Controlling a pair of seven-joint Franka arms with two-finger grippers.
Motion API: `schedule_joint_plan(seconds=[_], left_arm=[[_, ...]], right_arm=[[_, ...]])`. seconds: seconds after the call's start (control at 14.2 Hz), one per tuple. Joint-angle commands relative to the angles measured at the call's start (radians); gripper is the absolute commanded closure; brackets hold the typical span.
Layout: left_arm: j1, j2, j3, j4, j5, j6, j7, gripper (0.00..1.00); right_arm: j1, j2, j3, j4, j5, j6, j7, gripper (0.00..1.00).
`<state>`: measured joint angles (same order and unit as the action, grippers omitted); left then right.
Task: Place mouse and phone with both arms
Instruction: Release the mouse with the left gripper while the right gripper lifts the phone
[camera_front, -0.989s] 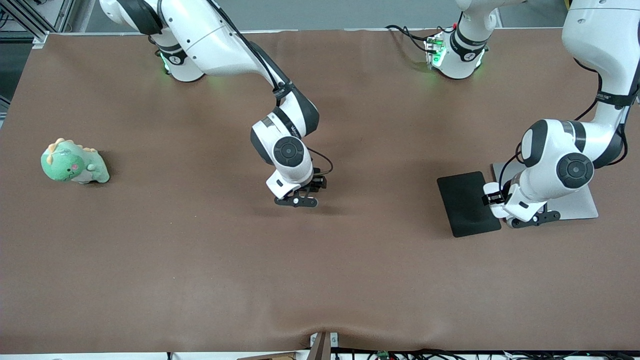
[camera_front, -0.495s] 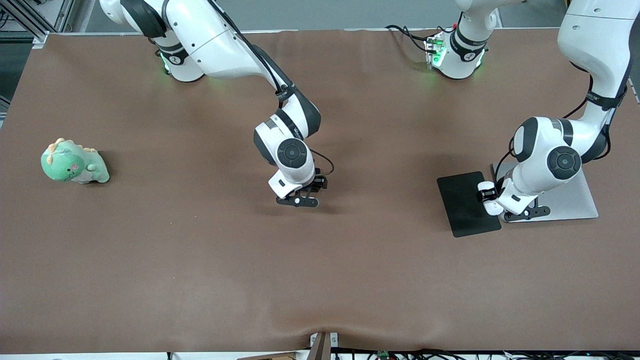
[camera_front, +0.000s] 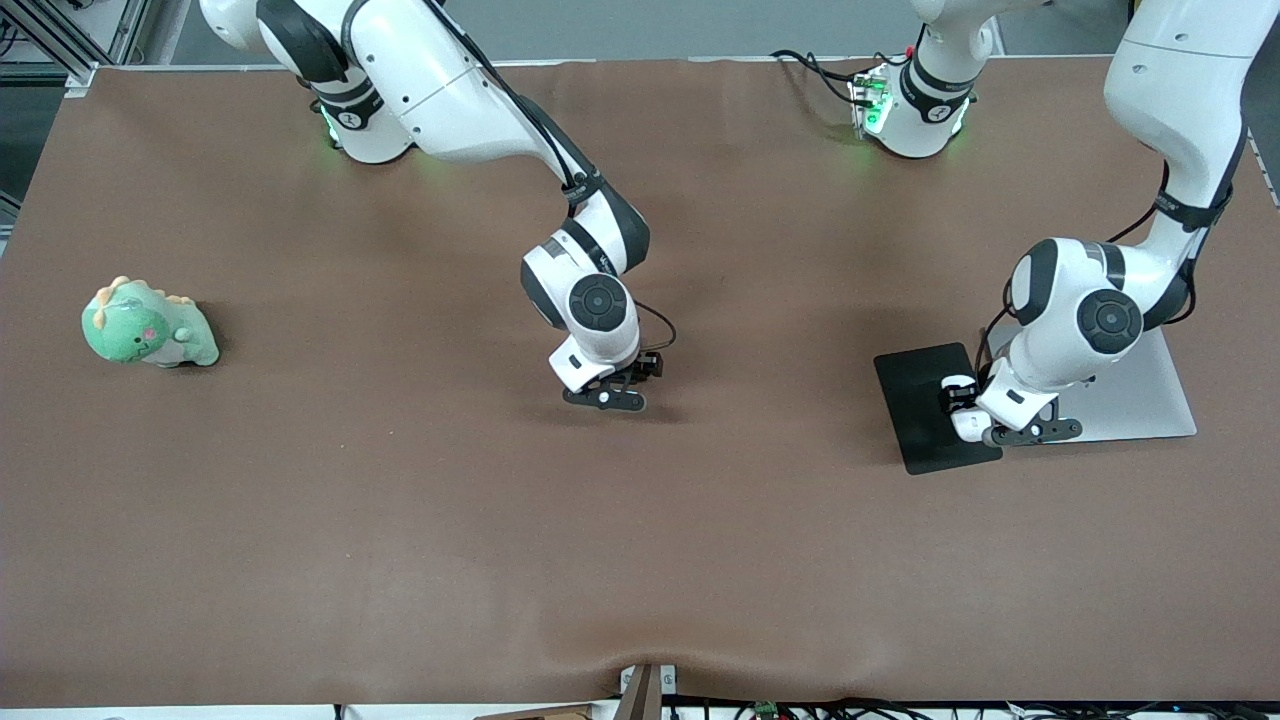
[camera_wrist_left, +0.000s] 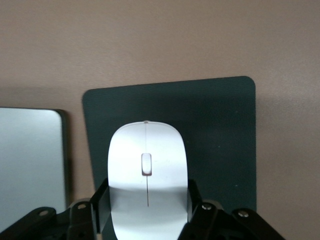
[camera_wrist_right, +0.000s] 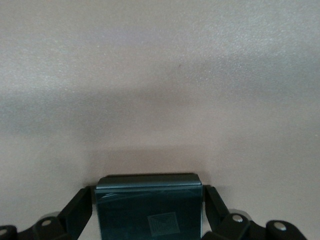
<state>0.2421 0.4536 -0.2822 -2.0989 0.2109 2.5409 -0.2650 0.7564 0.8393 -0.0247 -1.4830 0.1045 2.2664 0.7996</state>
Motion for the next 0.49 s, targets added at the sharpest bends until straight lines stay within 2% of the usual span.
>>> schedule_joint_plan(seconds=[0.0,0.07,0.14,0.28,0.42], left_arm=[[0.008,0.017,-0.006,-0.009,0.004,0.030,0.012,1.00],[0.009,0.023,-0.006,-0.010,0.004,0.047,0.012,1.00],[0.006,0.031,-0.006,-0.012,0.002,0.062,0.012,1.00],[0.006,0.043,-0.006,-0.010,0.002,0.073,0.012,1.00],[0.006,0.051,-0.006,-0.010,0.004,0.081,0.012,1.00]], right_arm=[[0.006,0.011,-0.009,0.020,-0.019,0.001,0.026,0.40],[-0.003,0.007,-0.009,0.023,-0.019,-0.001,0.026,0.84],[-0.009,-0.002,-0.009,0.023,-0.019,-0.004,0.024,1.00],[-0.032,-0.052,-0.011,0.013,-0.016,-0.017,0.027,1.00],[-0.078,-0.173,-0.029,-0.038,-0.014,-0.054,0.018,1.00]])
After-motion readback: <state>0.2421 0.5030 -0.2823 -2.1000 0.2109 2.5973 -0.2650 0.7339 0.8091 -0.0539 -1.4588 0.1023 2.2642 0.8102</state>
